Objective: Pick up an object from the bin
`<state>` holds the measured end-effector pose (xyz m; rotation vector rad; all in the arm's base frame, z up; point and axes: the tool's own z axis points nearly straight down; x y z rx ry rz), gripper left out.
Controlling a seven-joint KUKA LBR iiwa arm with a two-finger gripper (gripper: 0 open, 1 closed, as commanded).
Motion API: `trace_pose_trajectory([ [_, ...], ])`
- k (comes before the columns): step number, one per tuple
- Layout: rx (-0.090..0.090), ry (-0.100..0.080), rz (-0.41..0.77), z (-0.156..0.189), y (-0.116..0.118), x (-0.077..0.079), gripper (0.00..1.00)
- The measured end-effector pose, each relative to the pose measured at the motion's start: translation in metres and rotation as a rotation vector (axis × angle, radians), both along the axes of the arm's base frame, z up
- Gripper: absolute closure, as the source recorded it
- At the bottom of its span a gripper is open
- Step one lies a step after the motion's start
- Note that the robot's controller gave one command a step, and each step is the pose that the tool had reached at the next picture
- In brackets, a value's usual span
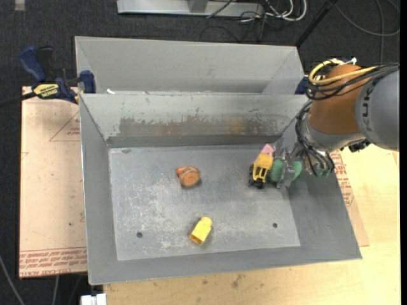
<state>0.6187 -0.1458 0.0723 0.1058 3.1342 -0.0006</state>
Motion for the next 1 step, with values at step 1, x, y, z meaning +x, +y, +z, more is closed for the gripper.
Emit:
trace_pose_trajectory([
  [1, 0.000, 0.001, 0.000, 0.0005, 0.0001, 0.0000, 1.00],
])
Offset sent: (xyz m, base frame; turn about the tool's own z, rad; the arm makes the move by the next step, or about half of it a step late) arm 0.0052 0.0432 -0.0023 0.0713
